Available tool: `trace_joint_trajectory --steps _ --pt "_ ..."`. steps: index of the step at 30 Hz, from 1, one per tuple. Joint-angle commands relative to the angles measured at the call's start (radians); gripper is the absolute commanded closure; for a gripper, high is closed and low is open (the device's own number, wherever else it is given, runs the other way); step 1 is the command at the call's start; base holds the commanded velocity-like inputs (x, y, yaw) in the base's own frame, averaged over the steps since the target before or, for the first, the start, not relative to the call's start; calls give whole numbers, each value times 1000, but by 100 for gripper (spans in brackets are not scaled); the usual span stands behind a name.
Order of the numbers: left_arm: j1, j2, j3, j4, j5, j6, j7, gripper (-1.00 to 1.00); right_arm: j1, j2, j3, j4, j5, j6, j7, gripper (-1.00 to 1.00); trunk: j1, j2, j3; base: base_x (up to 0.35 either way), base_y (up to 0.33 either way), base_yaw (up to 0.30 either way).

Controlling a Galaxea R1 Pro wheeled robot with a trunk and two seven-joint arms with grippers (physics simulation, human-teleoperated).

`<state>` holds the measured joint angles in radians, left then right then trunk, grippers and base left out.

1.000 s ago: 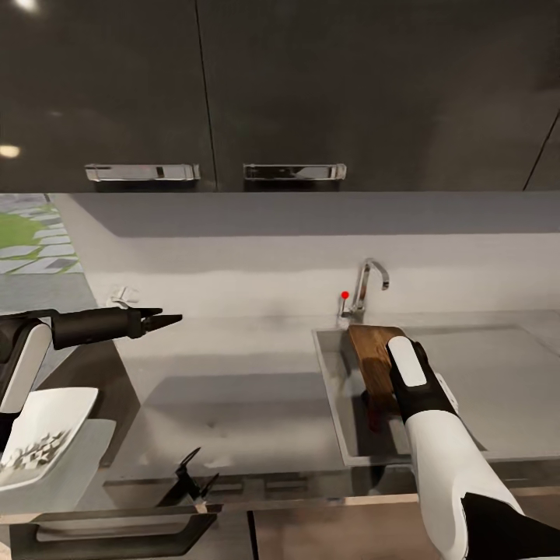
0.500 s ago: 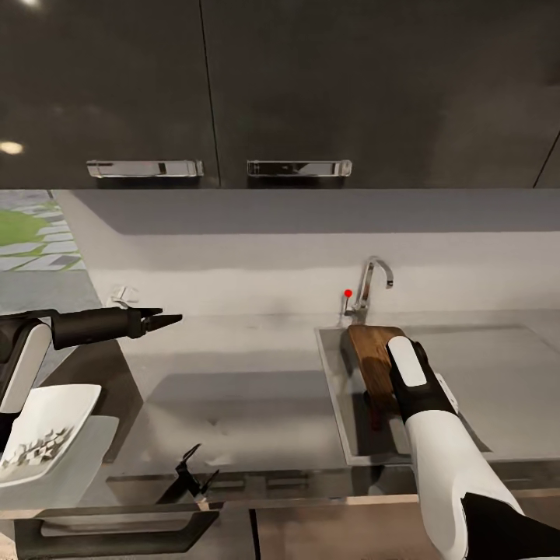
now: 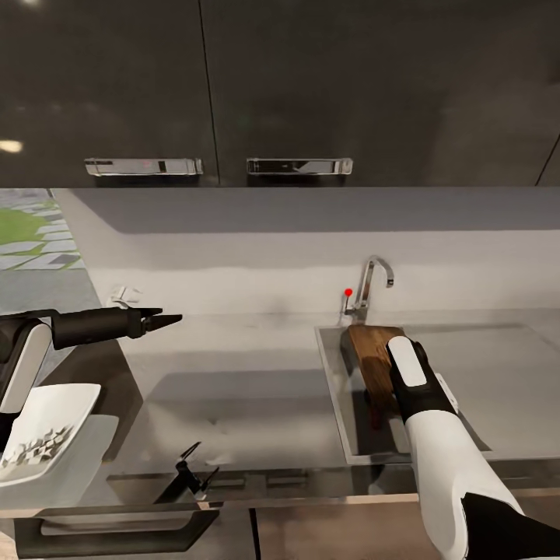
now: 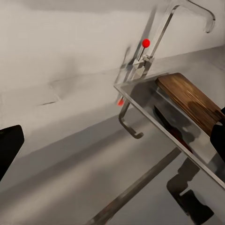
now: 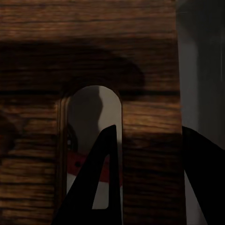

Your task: In the kitchen, take the Vidalia onion out of the sink, dice it on the chopping board with the paring knife, put the diced onion into the bowl on the countertop, then place both the paring knife and the chopping board into the sink.

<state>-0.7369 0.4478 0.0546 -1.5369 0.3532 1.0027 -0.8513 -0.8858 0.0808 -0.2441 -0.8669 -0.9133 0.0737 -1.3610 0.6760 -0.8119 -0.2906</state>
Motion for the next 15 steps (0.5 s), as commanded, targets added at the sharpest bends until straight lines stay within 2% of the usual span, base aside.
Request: trace_joint_trajectory --steps 1,15 --pt "-1 0 1 0 -2 4 -5 -100 -1 1 -3 -1 -1 8 -3 100 0 -1 -2 0 0 0" --pt "-1 0 1 0 -2 4 -5 -100 -1 1 -3 -1 -1 8 -3 100 0 -1 -19 0 0 0"
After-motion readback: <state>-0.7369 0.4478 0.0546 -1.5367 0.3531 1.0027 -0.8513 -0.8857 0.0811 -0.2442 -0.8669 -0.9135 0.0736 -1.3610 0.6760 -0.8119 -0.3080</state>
